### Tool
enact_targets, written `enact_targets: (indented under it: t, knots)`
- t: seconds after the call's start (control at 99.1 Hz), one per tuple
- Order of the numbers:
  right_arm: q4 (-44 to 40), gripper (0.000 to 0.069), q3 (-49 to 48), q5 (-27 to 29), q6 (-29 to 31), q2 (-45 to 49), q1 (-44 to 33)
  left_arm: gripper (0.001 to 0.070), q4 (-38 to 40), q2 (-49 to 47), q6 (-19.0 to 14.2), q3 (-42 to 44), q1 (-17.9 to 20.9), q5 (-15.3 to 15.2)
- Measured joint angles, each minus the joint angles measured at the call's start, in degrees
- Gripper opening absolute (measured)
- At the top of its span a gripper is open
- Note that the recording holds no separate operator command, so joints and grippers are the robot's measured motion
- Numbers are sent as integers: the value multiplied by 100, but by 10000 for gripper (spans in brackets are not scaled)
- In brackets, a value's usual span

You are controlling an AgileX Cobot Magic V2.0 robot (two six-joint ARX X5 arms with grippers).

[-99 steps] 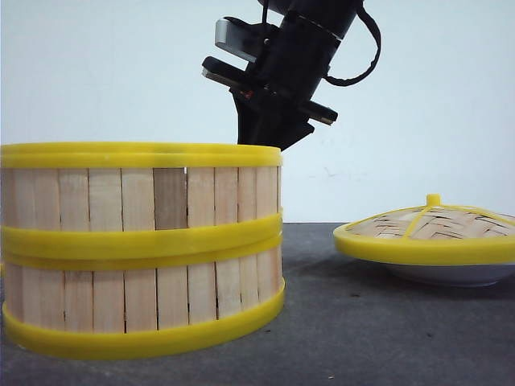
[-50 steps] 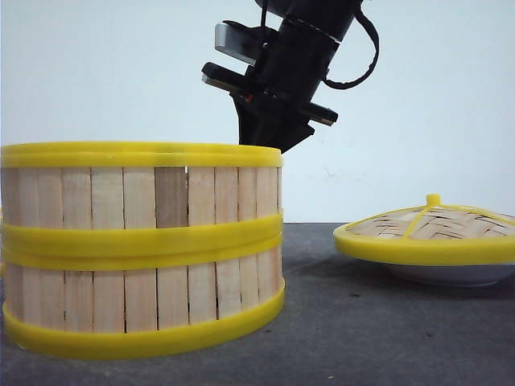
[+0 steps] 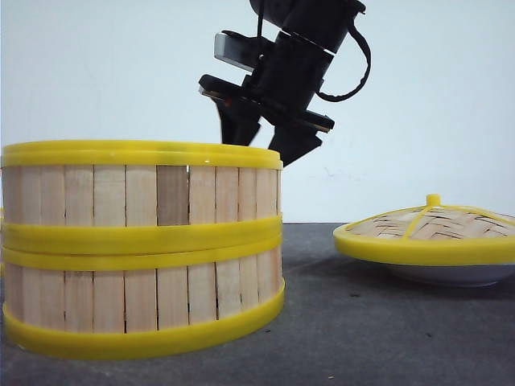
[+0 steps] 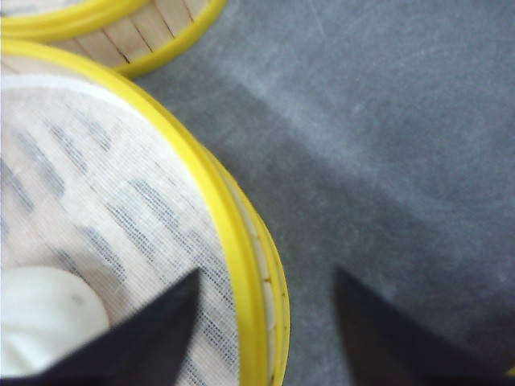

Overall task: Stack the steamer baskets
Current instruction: 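Raise the right gripper away from the stack toward the lid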

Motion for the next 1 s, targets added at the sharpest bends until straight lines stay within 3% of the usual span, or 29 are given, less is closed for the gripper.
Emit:
enact_targets:
  t: [0.151, 0.404, 0.626, 0.898, 0.999]
  knots:
    - [-142, 459, 0, 0, 2, -306, -92, 519, 0, 0, 0, 0, 0, 0]
    - [-682, 464, 22, 367, -238, -1521, -411, 517, 42, 7, 0, 0, 0, -20]
    - [-1294, 464, -26, 472, -299, -2293, -824, 509, 463, 431, 0, 0, 0, -302]
    - [-1325, 464, -1025, 468, -411, -3272, -1609, 509, 813, 1191, 0, 0, 17, -310]
    - [-1298, 464, -1574, 461, -413, -3456, -1965, 508, 981, 1412, 0, 0, 59, -522]
